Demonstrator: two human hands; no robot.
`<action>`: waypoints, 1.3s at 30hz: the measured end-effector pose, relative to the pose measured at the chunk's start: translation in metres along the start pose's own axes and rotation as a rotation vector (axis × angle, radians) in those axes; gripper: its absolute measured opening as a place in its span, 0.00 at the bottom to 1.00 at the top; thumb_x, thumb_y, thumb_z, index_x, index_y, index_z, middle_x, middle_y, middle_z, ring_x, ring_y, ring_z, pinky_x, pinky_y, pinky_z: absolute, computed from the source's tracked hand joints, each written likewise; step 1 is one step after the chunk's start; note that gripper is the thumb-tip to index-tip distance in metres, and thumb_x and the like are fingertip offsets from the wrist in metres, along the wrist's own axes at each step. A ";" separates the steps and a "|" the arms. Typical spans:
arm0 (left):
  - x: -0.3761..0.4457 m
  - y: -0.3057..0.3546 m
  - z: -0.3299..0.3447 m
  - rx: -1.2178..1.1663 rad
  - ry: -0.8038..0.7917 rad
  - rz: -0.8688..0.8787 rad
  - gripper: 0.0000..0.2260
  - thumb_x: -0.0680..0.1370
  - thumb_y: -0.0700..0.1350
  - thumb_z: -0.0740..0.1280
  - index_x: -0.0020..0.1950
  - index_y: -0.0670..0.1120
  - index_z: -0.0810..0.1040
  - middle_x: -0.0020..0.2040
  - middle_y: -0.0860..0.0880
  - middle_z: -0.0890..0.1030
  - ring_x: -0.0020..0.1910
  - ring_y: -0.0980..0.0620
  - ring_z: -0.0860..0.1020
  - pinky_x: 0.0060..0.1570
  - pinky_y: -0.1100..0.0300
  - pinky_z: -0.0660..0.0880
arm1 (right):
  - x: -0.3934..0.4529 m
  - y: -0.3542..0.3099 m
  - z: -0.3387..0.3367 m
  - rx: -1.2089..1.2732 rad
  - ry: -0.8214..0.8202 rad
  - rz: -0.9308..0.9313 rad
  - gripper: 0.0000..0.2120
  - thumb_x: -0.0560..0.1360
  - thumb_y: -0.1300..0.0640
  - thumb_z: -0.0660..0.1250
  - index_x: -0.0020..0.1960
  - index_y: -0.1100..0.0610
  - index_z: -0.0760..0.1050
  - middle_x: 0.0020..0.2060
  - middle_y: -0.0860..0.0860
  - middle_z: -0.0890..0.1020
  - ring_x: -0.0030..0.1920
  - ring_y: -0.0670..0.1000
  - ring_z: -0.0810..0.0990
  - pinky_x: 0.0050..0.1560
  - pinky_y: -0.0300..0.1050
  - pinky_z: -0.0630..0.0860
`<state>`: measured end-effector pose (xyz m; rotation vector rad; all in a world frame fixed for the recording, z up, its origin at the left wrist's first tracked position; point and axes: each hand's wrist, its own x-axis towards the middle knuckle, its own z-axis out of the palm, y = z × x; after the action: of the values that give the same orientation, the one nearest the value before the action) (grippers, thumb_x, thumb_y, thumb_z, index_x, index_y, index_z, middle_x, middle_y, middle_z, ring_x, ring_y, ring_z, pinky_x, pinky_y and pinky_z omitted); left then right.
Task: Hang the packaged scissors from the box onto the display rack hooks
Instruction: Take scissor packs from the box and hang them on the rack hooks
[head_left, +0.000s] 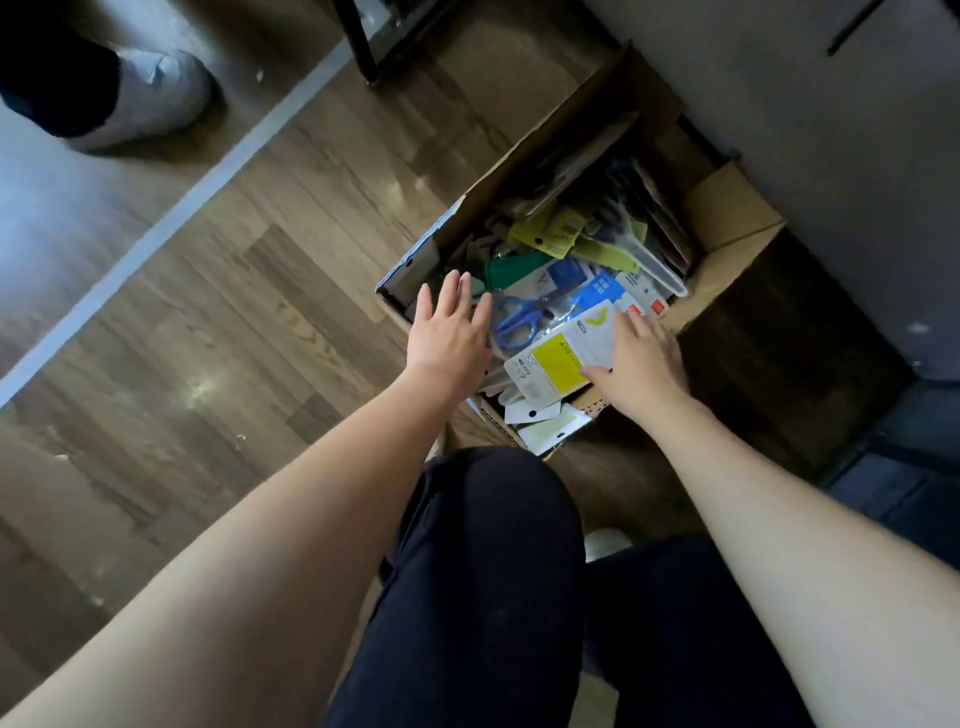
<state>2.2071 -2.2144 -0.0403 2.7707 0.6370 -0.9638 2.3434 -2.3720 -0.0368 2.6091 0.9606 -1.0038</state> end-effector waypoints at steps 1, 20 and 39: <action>0.014 0.000 0.007 0.014 0.007 0.004 0.29 0.81 0.55 0.53 0.78 0.46 0.45 0.78 0.42 0.45 0.76 0.43 0.41 0.73 0.44 0.44 | 0.013 0.003 0.007 -0.023 0.018 -0.003 0.40 0.75 0.43 0.65 0.76 0.61 0.51 0.75 0.56 0.58 0.75 0.56 0.54 0.75 0.52 0.51; 0.117 0.051 0.065 -0.202 0.143 -0.065 0.35 0.75 0.46 0.69 0.75 0.41 0.53 0.67 0.40 0.67 0.65 0.39 0.67 0.61 0.47 0.67 | 0.086 0.011 0.059 -0.042 -0.012 0.142 0.48 0.68 0.48 0.76 0.75 0.54 0.47 0.69 0.61 0.59 0.67 0.60 0.64 0.61 0.52 0.69; 0.065 0.046 0.047 -0.436 0.024 -0.083 0.10 0.76 0.34 0.61 0.49 0.43 0.61 0.46 0.38 0.76 0.40 0.40 0.71 0.35 0.52 0.65 | 0.035 0.012 0.042 0.110 0.220 -0.041 0.20 0.76 0.53 0.66 0.65 0.55 0.68 0.64 0.56 0.68 0.64 0.57 0.65 0.59 0.51 0.68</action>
<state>2.2469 -2.2460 -0.1179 2.3886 0.8556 -0.7039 2.3485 -2.3798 -0.0920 2.8489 1.0383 -0.8118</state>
